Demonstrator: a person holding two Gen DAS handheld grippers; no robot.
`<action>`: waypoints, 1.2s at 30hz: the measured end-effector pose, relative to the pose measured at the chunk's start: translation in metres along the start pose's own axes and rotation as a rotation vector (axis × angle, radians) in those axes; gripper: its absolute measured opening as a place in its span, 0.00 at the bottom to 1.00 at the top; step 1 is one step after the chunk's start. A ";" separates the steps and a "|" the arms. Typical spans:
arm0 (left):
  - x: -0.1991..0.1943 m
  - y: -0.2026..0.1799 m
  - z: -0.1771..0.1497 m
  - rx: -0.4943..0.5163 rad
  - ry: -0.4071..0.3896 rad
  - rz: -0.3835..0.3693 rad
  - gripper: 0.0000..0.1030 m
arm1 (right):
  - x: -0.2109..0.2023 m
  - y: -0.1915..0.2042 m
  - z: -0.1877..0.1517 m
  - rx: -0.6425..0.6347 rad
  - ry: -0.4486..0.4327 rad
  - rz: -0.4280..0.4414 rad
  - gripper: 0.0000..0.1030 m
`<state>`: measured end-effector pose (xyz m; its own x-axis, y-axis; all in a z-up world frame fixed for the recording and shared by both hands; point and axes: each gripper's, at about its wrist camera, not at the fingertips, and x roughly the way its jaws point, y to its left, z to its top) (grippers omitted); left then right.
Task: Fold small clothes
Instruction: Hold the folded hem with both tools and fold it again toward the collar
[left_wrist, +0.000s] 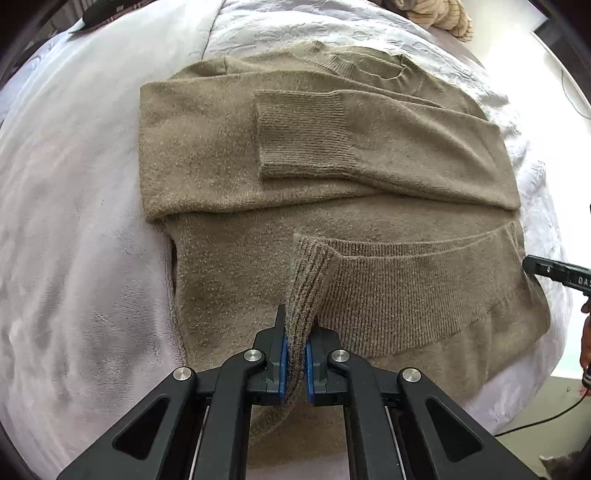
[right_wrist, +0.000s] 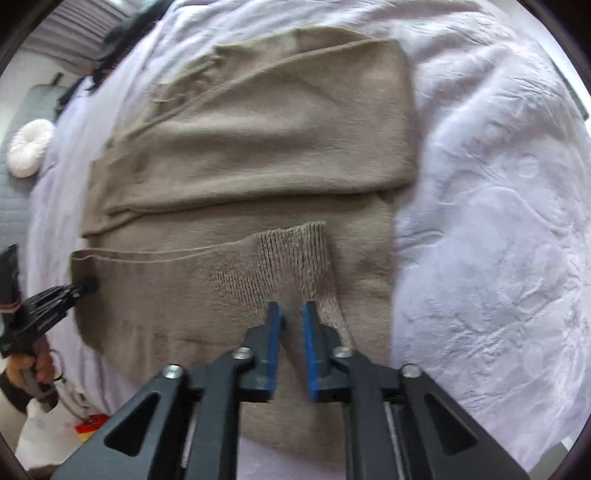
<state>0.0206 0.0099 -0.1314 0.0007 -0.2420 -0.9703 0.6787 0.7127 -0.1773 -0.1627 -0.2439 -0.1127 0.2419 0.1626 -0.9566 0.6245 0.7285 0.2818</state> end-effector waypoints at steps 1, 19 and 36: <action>0.001 0.001 0.000 -0.005 -0.001 0.000 0.08 | 0.002 0.001 0.000 0.000 -0.001 0.012 0.59; -0.088 -0.006 0.005 -0.010 -0.264 -0.009 0.08 | -0.076 0.038 -0.002 -0.093 -0.230 0.106 0.12; -0.025 0.024 0.169 0.017 -0.364 0.115 0.08 | -0.011 0.043 0.179 -0.115 -0.266 0.016 0.12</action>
<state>0.1612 -0.0784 -0.0840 0.3364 -0.3815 -0.8610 0.6711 0.7386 -0.0651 -0.0058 -0.3337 -0.0771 0.4467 0.0059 -0.8946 0.5345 0.8001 0.2721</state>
